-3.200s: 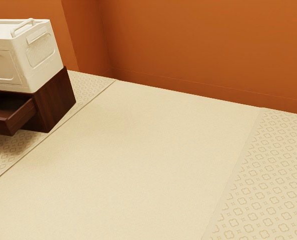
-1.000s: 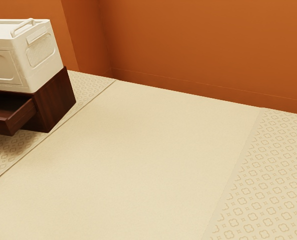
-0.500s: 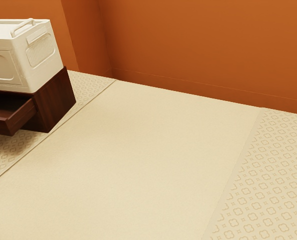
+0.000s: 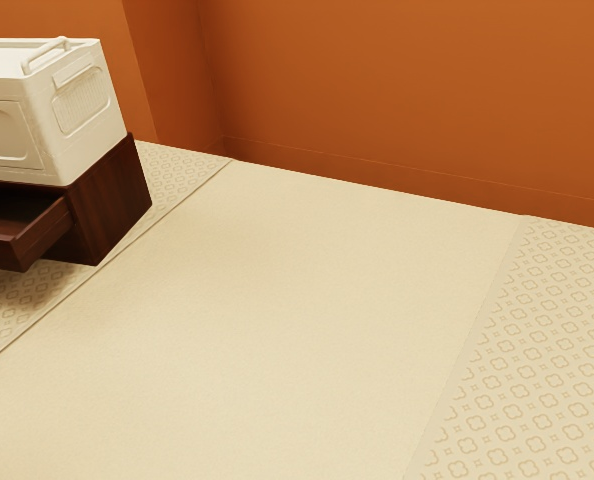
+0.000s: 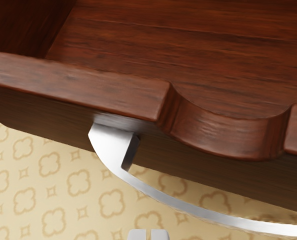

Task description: Push the drawer handle with one arm to close the drawer

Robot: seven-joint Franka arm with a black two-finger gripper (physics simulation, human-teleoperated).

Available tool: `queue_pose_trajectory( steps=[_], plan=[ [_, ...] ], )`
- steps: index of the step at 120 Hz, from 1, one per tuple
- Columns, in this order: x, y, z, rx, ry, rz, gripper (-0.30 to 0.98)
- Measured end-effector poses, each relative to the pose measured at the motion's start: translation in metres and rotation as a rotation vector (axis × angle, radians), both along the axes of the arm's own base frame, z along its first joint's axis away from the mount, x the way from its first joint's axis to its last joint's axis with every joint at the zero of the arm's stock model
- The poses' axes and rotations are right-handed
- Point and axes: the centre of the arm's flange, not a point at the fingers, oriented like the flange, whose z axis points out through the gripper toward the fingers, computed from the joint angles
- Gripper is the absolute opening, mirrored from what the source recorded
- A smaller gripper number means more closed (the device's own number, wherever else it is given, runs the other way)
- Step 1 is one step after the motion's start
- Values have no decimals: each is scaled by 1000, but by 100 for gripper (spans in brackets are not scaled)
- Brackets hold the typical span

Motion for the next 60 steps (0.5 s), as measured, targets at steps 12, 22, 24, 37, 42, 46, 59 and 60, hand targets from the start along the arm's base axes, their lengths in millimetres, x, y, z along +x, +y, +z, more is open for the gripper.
queue_pose_trajectory(
  steps=[12,22,24,37,42,46,59,60],
  plan=[
    [12,4,-5,16,20,-26,-10],
    [17,7,-11,20,32,-35,-10],
    [18,7,-12,20,33,-36,-10],
    [26,9,-18,7,22,-57,-10],
    [29,9,-18,8,20,-64,-10],
    [33,9,-17,10,17,-73,-10],
    [49,7,-14,24,13,-106,-10],
    [50,7,-14,26,13,-108,-10]
  ],
)
